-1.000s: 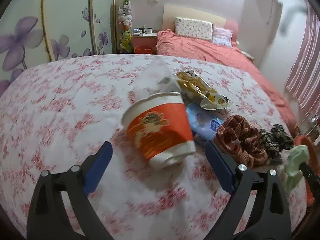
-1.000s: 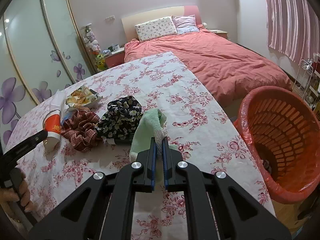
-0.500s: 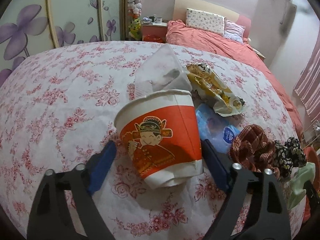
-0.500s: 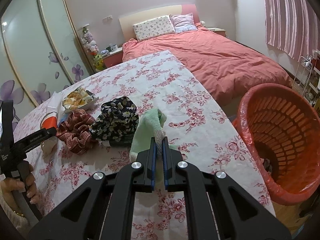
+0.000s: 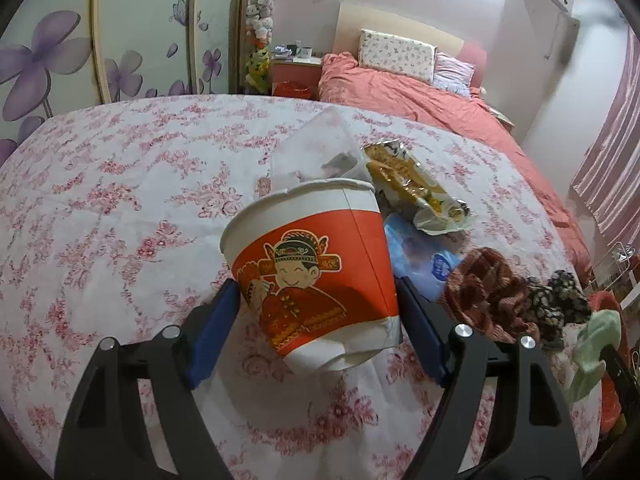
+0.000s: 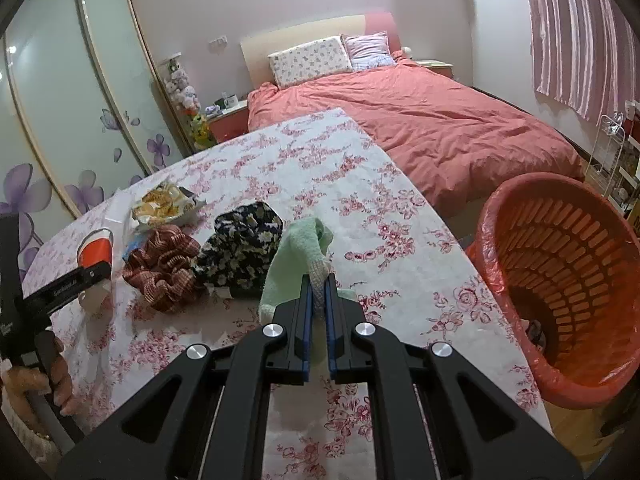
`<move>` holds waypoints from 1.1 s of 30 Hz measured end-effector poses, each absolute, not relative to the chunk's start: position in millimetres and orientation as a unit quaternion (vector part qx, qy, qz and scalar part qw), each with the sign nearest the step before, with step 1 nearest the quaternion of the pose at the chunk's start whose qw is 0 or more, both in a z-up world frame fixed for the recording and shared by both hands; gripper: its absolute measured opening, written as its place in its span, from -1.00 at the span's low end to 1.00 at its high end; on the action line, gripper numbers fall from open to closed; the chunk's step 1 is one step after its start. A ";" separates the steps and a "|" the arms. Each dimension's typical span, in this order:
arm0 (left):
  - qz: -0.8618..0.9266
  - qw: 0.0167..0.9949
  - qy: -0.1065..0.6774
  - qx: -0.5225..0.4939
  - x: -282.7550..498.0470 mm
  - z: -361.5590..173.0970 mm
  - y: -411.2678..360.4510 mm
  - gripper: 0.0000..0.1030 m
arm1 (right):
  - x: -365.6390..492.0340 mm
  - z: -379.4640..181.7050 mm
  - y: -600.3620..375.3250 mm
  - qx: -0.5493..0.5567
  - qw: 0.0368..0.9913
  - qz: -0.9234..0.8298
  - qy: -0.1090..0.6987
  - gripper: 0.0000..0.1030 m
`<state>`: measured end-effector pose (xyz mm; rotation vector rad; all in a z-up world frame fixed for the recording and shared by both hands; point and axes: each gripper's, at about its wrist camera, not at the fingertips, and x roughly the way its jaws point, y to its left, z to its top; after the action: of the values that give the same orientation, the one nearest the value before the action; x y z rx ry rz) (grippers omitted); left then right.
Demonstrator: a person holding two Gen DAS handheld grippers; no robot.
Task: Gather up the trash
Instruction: 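Grasp the orange-and-white paper cup with the left tool while the right tool holds the cloth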
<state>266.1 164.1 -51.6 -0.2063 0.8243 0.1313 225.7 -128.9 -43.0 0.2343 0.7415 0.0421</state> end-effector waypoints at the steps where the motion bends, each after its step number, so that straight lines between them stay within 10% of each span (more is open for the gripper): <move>1: 0.062 0.910 0.397 -0.100 264.0 -49.3 163.8 0.49 | 224.5 -41.2 -129.3 0.115 0.926 0.020 0.359 -0.88; 33: -0.161 0.939 0.302 -0.032 194.3 32.7 -6.0 0.49 | 158.6 11.0 -215.5 0.150 0.962 -0.111 0.198 -0.88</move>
<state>194.3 -6.0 32.7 -0.0651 0.6166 -0.3296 158.6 -215.5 11.0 0.3042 0.4016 -0.2252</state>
